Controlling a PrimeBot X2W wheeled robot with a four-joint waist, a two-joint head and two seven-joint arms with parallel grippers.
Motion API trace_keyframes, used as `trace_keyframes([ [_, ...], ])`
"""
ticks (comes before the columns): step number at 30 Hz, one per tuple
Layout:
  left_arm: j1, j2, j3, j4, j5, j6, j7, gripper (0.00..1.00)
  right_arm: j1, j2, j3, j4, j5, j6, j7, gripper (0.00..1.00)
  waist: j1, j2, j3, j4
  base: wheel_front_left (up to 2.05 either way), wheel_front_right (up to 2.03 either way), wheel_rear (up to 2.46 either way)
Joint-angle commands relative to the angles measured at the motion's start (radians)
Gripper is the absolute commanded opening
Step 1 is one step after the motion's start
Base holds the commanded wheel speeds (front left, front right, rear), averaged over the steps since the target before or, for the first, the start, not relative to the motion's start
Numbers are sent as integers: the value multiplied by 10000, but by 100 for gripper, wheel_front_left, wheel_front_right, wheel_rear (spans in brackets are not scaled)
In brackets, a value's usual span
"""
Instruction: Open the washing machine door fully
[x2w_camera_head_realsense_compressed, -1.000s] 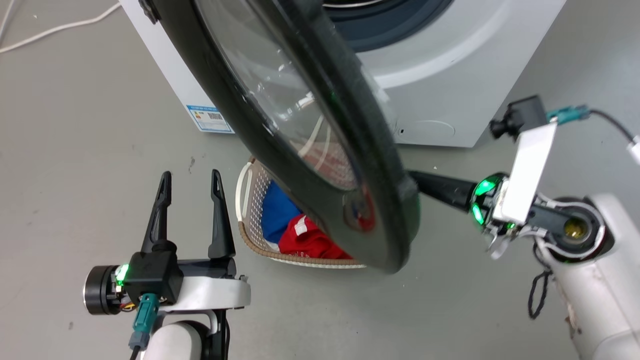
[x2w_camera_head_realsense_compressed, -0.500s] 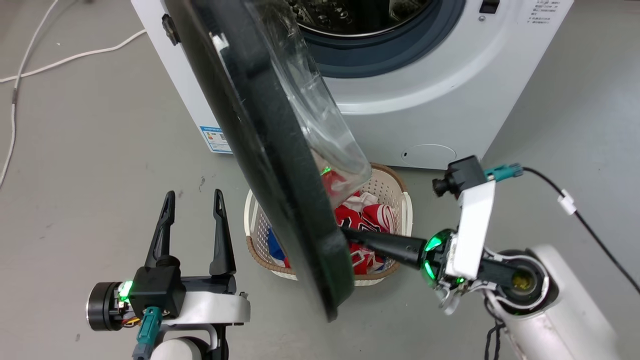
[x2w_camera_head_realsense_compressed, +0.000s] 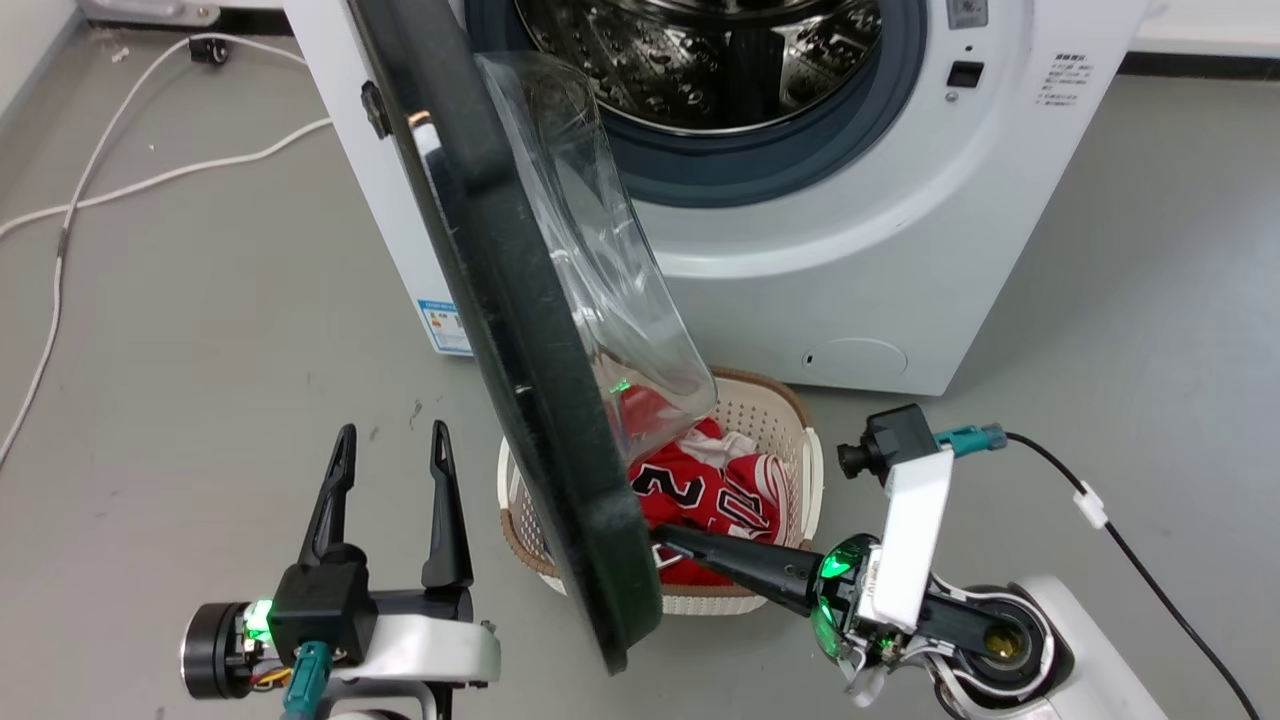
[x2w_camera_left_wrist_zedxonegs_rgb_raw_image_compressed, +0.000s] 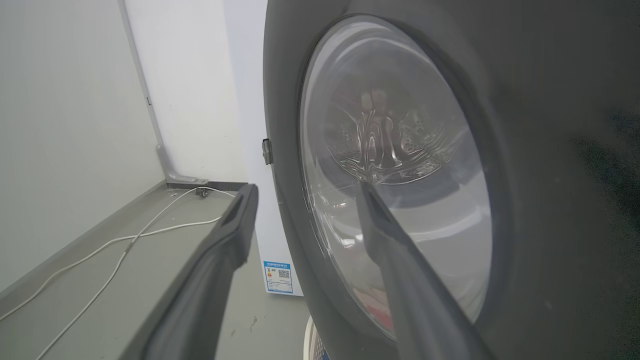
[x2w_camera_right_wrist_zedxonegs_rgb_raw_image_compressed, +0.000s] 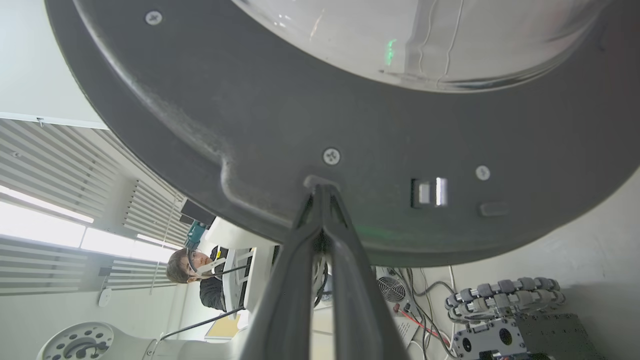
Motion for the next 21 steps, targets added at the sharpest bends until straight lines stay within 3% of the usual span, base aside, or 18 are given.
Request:
trace_keyframes([
  [1,151,-8,-3,14,27,33,-24,100,224,71,-150,6,76,25,-165,0,1,0,-209,-62,0,0,0],
  [12,937,-7,196,59,93,-19,-24,100,1558,329,-1727,-683,476,25,-1864,0,1,0,-1158,-495,0,0,0],
  [21,1290,-8,425,-77,81,-57,-24,100,2483,553,-3551,-1723,646,25,-4517,0,1,0,-1396,-990,0,0,0],
])
